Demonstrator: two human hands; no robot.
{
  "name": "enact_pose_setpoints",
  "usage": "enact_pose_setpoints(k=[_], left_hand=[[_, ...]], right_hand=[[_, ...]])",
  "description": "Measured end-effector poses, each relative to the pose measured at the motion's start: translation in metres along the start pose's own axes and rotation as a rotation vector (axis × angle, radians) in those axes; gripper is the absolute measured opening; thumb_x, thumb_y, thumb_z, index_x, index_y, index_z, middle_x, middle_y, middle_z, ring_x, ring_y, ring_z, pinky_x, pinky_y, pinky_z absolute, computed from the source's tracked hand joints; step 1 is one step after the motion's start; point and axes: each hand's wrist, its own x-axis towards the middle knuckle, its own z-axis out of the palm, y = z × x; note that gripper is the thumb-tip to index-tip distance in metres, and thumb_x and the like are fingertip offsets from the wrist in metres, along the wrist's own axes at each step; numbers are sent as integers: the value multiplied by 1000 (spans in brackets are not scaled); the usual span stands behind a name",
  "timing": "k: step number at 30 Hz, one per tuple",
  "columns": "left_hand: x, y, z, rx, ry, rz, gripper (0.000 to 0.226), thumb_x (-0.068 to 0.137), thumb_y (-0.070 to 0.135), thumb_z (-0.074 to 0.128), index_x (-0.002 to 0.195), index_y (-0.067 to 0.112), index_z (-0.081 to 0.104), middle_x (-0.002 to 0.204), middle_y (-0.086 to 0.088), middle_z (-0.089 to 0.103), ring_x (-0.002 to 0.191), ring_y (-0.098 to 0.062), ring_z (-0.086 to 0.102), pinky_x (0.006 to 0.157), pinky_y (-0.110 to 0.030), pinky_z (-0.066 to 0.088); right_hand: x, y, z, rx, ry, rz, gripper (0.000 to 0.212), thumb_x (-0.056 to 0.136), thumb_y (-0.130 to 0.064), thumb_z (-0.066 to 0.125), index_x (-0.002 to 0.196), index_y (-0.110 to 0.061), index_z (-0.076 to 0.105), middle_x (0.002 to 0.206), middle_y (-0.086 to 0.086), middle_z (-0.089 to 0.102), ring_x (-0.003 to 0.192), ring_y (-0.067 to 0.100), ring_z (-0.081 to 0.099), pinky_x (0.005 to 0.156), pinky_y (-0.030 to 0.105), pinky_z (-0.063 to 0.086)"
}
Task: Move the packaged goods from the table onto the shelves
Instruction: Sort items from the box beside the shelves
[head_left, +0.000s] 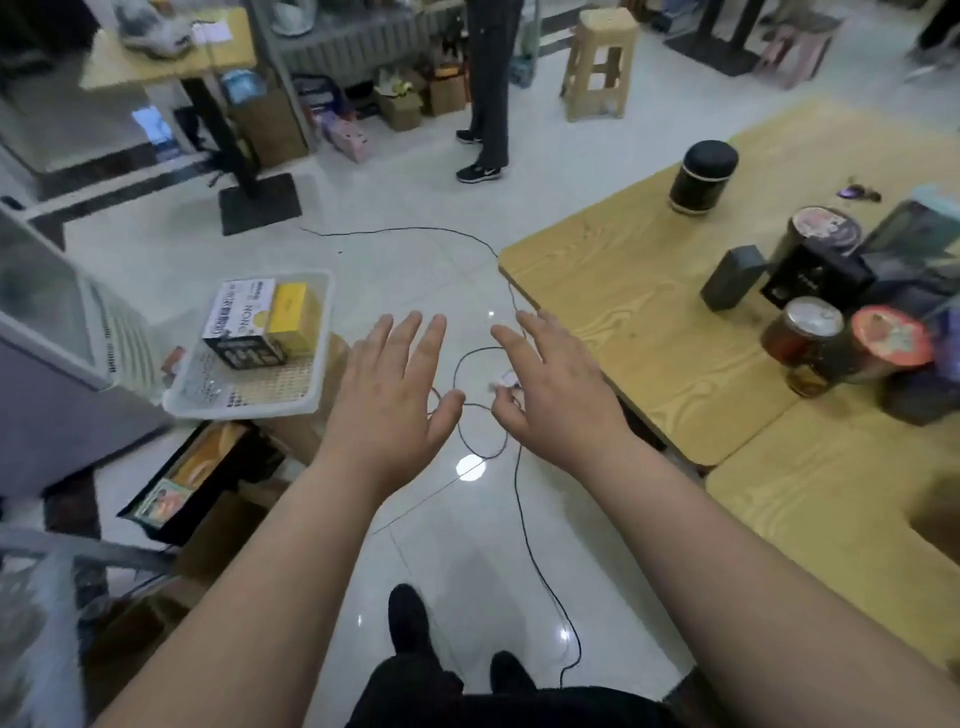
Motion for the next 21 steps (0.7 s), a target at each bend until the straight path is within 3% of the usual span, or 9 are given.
enact_pose_setpoints(k=[7,16,21], left_hand=[[79,31,34,-138,-80,291,71,96,49,40,154,9,35,155,-19,40,144,-43,32,112,-62,34],[155,52,52,-248,-201,586,74,95,53,36,153,8,37,152,-19,44,144,-43,34,114,-57,34],[172,84,74,-271,-277,704,74,95,53,36,153,7,37,152,-19,44,144,-43,34,115,-57,34]], right_hand=[[-10,50,-25,-145,1,322,58,84,-27,65,139,-10,55,148,22,46,142,43,38,106,60,42],[-9,56,-42,-289,-1,666,59,91,-32,59,147,-19,46,159,14,32,150,32,24,117,50,30],[-35,71,-43,-287,39,819,56,89,-33,62,142,-18,51,155,16,37,147,33,30,114,50,36]])
